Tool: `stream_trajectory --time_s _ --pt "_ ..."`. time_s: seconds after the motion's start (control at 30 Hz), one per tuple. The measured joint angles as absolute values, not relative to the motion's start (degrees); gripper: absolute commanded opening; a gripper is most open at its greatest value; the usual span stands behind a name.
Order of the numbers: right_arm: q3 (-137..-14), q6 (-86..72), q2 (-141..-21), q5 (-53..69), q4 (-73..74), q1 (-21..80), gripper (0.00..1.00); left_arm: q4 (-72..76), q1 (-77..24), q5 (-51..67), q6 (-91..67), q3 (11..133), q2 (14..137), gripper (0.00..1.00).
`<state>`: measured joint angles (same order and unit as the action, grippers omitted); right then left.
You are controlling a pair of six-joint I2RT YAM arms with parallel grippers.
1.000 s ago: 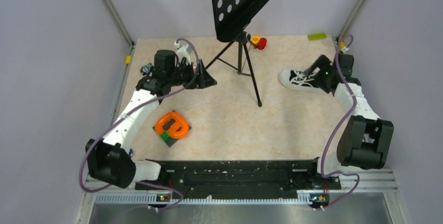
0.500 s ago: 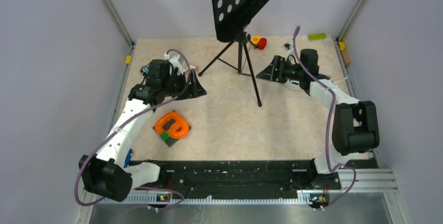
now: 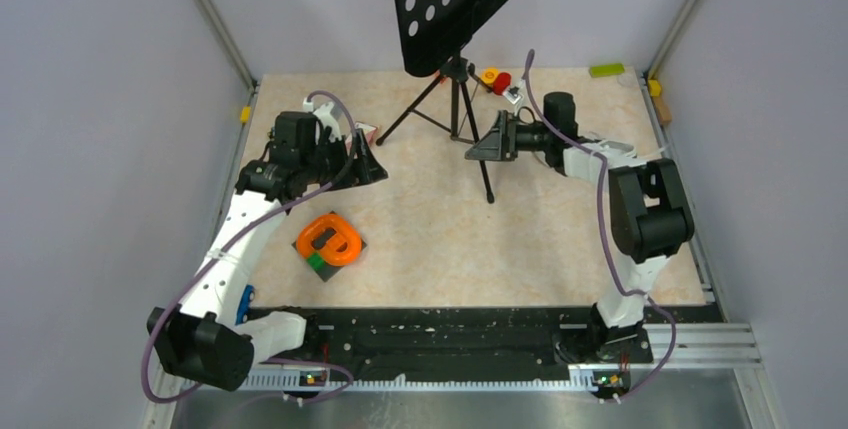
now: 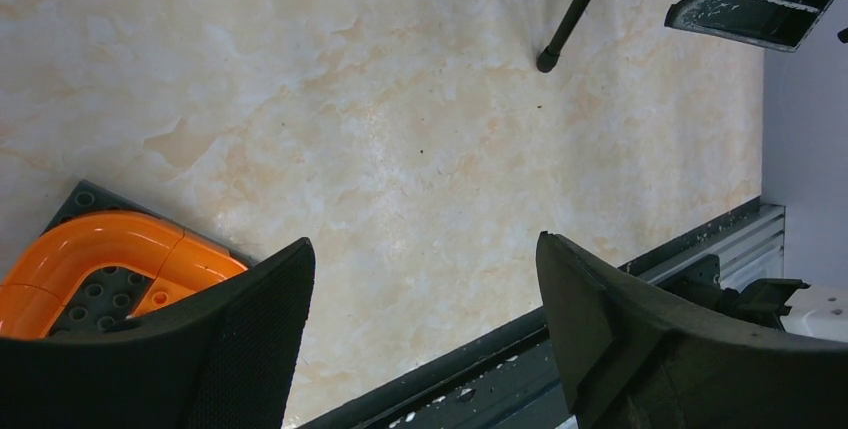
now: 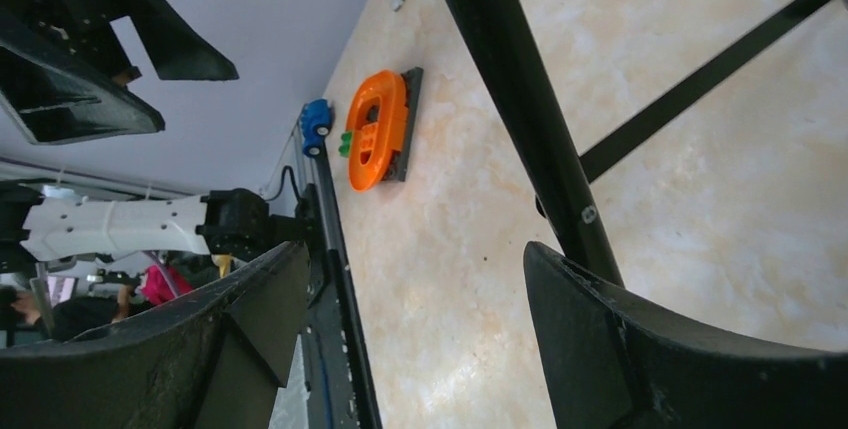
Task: Tie the shoes
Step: Move the distractor to the center of the board.
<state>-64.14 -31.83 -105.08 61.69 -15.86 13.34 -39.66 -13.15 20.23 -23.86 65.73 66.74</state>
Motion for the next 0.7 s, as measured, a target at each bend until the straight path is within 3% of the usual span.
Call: stream_trajectory --time_s 0.7 --pt "-74.43 -44.01 -119.24 66.32 -34.17 18.41 0.81 -41.19 -13.10 19.14 -23.40 66.43 65.65 0.85"
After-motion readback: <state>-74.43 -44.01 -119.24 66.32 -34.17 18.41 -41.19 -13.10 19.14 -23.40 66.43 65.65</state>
